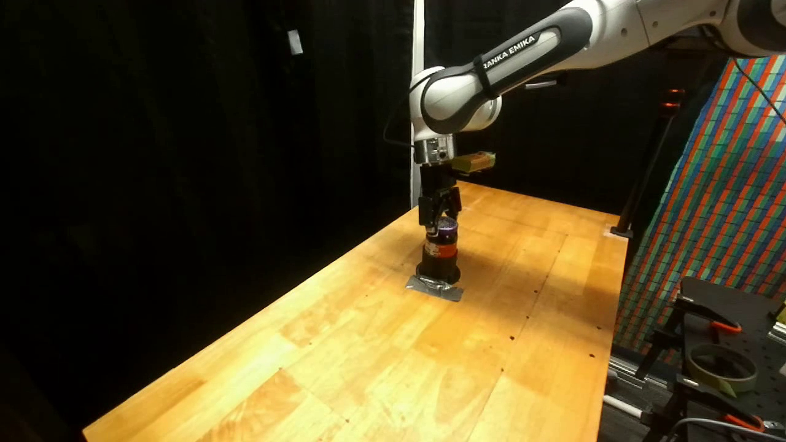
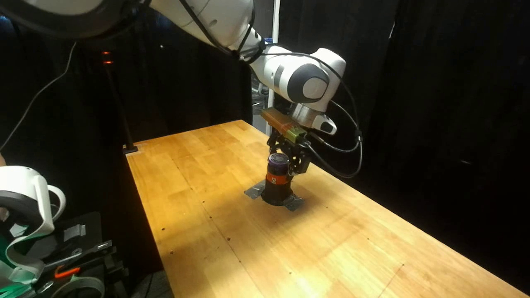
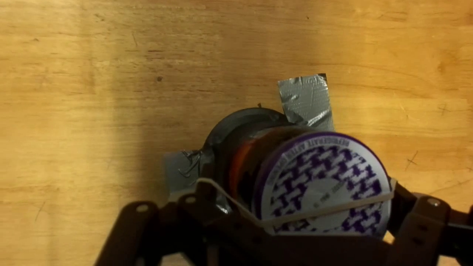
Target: Put a rubber band around the base of the cup
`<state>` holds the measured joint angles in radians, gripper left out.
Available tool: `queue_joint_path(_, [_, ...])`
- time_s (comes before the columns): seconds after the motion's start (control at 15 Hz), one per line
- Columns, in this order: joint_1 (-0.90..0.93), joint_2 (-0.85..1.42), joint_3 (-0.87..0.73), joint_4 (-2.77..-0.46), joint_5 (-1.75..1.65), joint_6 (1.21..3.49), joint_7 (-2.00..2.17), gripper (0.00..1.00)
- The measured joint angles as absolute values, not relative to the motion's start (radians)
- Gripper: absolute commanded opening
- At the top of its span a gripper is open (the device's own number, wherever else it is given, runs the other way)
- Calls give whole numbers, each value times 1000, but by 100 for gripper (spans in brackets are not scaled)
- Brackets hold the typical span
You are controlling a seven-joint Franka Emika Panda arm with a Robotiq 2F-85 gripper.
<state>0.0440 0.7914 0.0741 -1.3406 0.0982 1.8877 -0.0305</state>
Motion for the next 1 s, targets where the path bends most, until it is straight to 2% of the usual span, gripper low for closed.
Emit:
queue_joint_path(0.8, [110, 517, 55, -1833, -19, 2303, 75, 100])
queue_joint_path(0.87, [112, 502, 53, -1863, -20, 2340, 85, 75])
queue_joint_path(0.93, [114, 489, 50, -1891, -23, 2378, 98, 74])
queue_joint_path(1.0, [117, 478, 46, -1919, -24, 2420, 109, 66])
